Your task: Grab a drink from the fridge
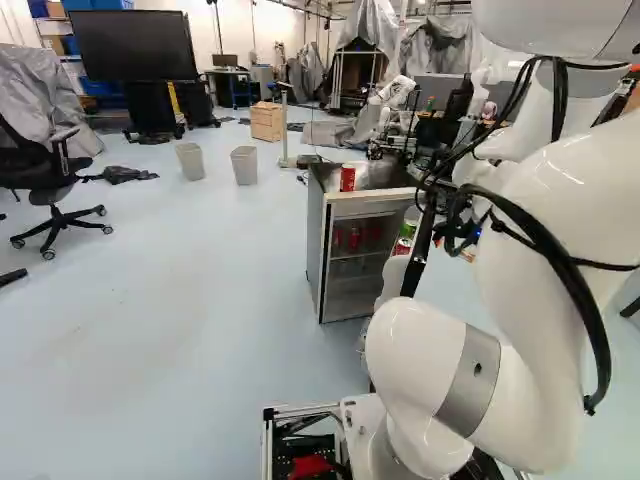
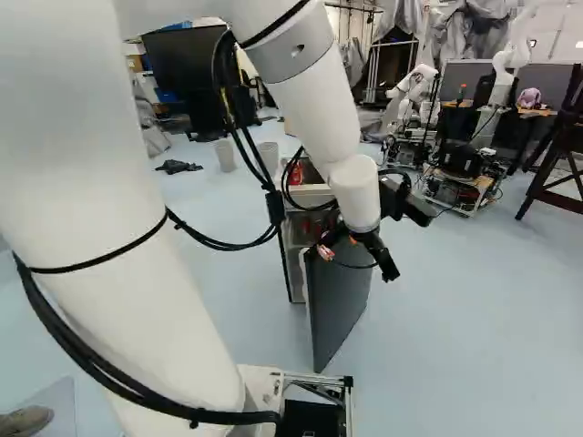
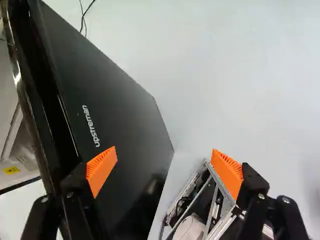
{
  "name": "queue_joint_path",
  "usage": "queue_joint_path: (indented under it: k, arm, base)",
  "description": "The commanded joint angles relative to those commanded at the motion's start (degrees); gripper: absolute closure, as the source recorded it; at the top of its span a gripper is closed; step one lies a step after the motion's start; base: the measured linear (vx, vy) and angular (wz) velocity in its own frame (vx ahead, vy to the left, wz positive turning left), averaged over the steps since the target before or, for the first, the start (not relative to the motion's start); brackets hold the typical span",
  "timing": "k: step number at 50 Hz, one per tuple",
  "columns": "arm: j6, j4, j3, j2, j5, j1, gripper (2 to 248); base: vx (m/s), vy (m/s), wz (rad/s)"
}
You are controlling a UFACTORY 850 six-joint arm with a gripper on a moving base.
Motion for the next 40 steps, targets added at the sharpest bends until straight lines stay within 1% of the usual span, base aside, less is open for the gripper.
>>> queue_joint_path:
  k: [22, 40]
  arm:
    - [0.0, -2.0, 5.2, 5.0, 0.0, 3.1, 3]
    - [0.0, -3.7, 8.5, 8.3, 0.0, 6.7, 3]
  base:
    - [0.0, 0.0, 0.0]
    - [0.0, 0.0, 0.0]
